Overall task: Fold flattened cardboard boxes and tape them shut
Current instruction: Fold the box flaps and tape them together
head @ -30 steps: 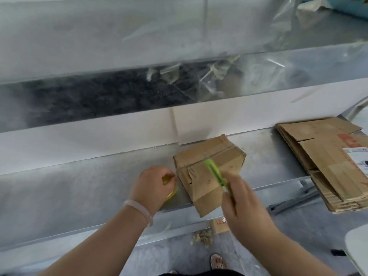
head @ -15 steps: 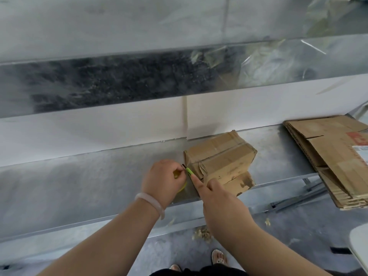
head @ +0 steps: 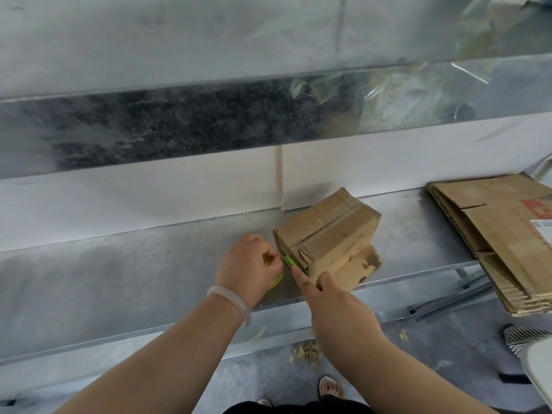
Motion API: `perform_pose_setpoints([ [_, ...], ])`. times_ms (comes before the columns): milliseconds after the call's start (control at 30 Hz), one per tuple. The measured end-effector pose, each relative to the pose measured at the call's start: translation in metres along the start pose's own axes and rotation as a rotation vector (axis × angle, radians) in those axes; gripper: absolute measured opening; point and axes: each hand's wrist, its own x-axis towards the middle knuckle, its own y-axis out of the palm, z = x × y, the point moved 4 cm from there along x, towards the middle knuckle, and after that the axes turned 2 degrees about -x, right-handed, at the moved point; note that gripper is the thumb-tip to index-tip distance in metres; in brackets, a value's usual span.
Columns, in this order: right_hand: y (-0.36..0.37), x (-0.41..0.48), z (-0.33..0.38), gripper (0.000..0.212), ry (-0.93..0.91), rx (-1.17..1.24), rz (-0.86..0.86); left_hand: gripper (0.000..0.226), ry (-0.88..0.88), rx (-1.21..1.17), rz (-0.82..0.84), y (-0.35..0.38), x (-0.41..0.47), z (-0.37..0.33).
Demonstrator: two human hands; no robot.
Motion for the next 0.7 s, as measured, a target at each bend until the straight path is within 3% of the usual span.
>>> perform_pose_setpoints([
  [300,0.008,0.011,-0.012,0.081,-0.057,0.057,-0.059,0.008,0.001,-0.019,-0.053,-0.006,-0.003,0.013],
  [400,0.006,0.003,-0.016,0.074,-0.218,0.174,-0.254,0.006,0.002,0.008,-0.092,-0.012,0.0,0.016],
  [500,-0.005,-0.006,-0.036,0.052,-0.372,0.308,-0.542,0.009,-0.004,0.029,-0.11,-0.015,0.004,0.019],
  [567,-0.01,-0.007,-0.057,0.045,-0.403,0.343,-0.69,0.01,-0.018,0.048,-0.101,-0.016,0.005,0.022],
  [700,-0.024,-0.003,-0.097,0.038,-0.368,0.354,-0.801,0.012,-0.037,0.166,-0.106,-0.017,0.004,0.021],
])
